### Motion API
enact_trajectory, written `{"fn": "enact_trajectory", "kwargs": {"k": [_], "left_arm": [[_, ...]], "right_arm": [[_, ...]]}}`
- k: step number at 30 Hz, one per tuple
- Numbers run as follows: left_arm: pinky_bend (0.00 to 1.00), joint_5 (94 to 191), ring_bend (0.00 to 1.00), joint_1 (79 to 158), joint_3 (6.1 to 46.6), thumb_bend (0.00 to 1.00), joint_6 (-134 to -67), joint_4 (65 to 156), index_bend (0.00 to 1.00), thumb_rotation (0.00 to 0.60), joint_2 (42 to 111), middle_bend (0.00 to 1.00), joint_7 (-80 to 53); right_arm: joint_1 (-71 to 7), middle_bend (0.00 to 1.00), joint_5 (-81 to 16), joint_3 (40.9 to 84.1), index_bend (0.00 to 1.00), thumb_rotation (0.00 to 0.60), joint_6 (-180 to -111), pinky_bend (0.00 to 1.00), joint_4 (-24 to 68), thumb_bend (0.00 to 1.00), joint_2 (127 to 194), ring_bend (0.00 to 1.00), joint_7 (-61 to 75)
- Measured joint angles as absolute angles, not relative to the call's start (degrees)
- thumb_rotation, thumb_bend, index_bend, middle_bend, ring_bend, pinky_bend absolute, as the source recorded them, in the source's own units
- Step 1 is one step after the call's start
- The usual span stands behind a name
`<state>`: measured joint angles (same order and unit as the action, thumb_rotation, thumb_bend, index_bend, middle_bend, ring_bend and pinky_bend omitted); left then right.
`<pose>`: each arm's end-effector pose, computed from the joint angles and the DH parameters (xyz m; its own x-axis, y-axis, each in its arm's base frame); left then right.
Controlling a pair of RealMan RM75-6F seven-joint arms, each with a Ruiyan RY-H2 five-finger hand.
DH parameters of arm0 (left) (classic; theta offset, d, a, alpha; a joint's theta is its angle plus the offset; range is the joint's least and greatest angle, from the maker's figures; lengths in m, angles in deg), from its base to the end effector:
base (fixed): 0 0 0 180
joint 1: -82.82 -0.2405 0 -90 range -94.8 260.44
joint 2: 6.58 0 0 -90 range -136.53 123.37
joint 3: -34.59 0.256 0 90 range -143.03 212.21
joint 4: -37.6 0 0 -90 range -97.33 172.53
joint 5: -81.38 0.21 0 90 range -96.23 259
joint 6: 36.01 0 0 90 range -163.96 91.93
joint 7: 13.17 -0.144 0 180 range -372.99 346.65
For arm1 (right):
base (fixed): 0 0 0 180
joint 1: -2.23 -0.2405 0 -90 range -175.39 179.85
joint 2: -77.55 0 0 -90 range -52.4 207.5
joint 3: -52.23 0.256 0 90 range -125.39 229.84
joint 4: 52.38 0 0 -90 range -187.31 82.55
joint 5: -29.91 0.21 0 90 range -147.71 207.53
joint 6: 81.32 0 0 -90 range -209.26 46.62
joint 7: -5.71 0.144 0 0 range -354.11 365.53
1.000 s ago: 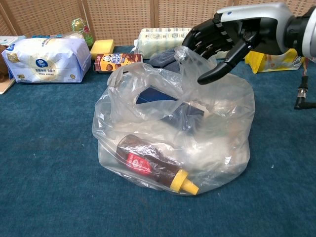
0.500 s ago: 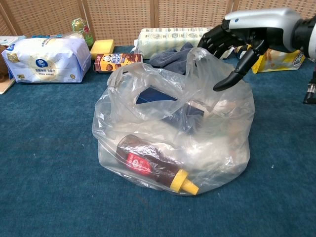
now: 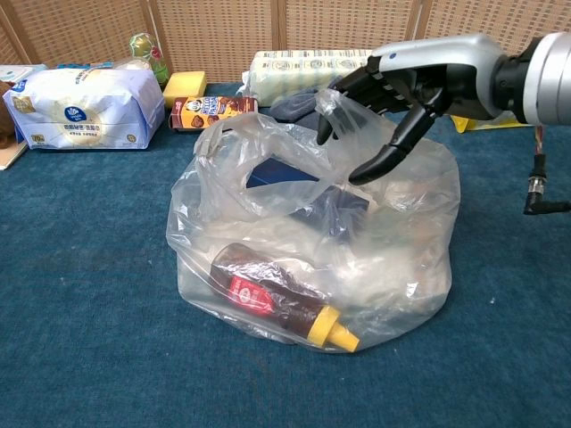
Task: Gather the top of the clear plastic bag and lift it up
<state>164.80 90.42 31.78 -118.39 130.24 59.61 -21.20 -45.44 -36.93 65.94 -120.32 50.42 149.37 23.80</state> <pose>-0.3062 0.1951 0.1427 0.4810 0.0346 0.8760 0.8767 -0.0166 -0.4808 -0.0857 -0.3276 0.0307 -0.0032 -0.6468 0.7627 -0.9264 -0.2854 -0.2458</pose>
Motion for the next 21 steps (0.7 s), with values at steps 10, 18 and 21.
{"fn": "enact_trajectory", "kwargs": {"k": [10,18,21], "left_arm": [[0.37,164.43,0.41,90.71,31.68,0.22,-117.77,129.49,0.43,0.319,59.97,0.45,-20.81],[0.37,164.47,0.4,91.05,31.55,0.22,-117.51,129.73,0.42,0.318,60.08,0.45,-21.05],[0.37,164.41,0.4,91.11,31.47,0.22,-117.53,130.04,0.42,0.31,60.02,0.45,-21.3]], "right_arm": [[-44.68,0.32,-35.96,70.37,0.41,0.6,-115.44,0.12,52.48,0.13,147.32,0.23,39.44],[-42.51,0.38,-37.71,73.9,0.41,0.6,-112.4,0.23,53.03,0.13,145.34,0.31,52.09],[-41.55,0.41,-38.07,75.44,0.41,0.6,-111.34,0.26,53.28,0.13,144.71,0.36,57.77]]}}
